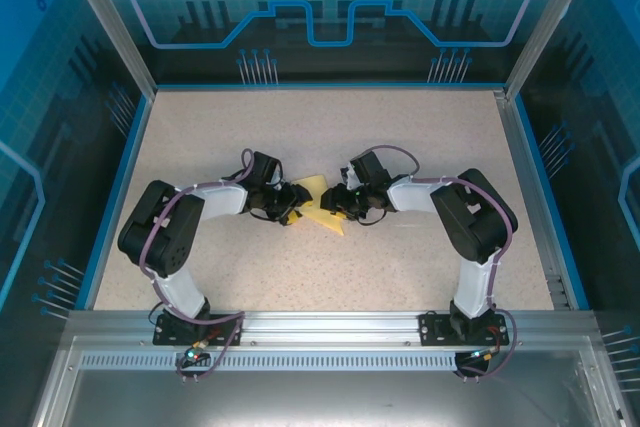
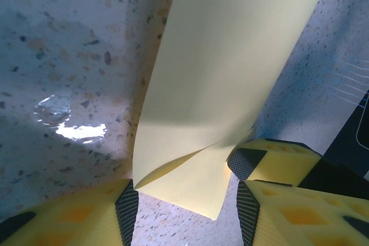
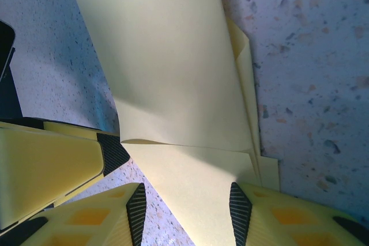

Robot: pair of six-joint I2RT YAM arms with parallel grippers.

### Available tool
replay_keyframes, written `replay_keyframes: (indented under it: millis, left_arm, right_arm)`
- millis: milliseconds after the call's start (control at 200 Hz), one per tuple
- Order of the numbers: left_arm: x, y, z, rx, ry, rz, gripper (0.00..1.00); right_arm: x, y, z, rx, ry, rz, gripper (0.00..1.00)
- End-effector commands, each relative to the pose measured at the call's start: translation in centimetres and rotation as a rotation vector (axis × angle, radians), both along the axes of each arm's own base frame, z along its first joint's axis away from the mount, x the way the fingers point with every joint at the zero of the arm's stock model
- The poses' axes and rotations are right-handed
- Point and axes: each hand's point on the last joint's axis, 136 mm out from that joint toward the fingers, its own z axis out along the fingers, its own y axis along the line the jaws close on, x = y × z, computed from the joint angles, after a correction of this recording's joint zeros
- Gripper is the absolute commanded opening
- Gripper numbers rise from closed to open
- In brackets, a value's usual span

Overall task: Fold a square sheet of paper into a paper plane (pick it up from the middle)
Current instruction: Fold the wing for the fifth time at the center of the table.

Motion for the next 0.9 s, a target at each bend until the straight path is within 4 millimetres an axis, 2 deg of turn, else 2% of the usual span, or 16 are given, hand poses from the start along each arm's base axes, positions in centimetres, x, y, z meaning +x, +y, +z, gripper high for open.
replay_keyframes:
  millis: [0,275,515,640,765,895]
  left_arm:
    - [0.5,-0.9,0.7,-0.029,-0.019,-0.027,0.51]
    - [1.2,-1.3,1.3,-0.059,-0.102,-0.05,0.44]
    - [0.7,-1.3,1.0,-0.057,-0.118,-0.077,0.26]
    - [0.4,-1.1,0.6,-0.044,-0.099,-0.078,0.15]
    - [0.4,-1.0,1.0,-0.03,-0.082,-0.075,0.02]
    - [-0.1,-0.7,1.7,-0.009,-0.041,-0.056,0.0]
  right_arm:
    - [-1.7,-3.1,-4.5,-0.131,0.112,-0.045,0.46]
    - [-1.8,-3.2,-5.0,-0.136,0.118,-0.044,0.45]
    - [-1.5,-3.0,-4.7,-0.112,0.09,-0.025,0.45]
    - [-0.8,-2.3,-2.9,-0.069,-0.002,0.017,0.47]
    - [0.3,-1.9,-0.4,-0.059,-0.164,0.084,0.49]
    - [1.3,-1.8,2.6,-0.116,-0.405,0.16,0.53]
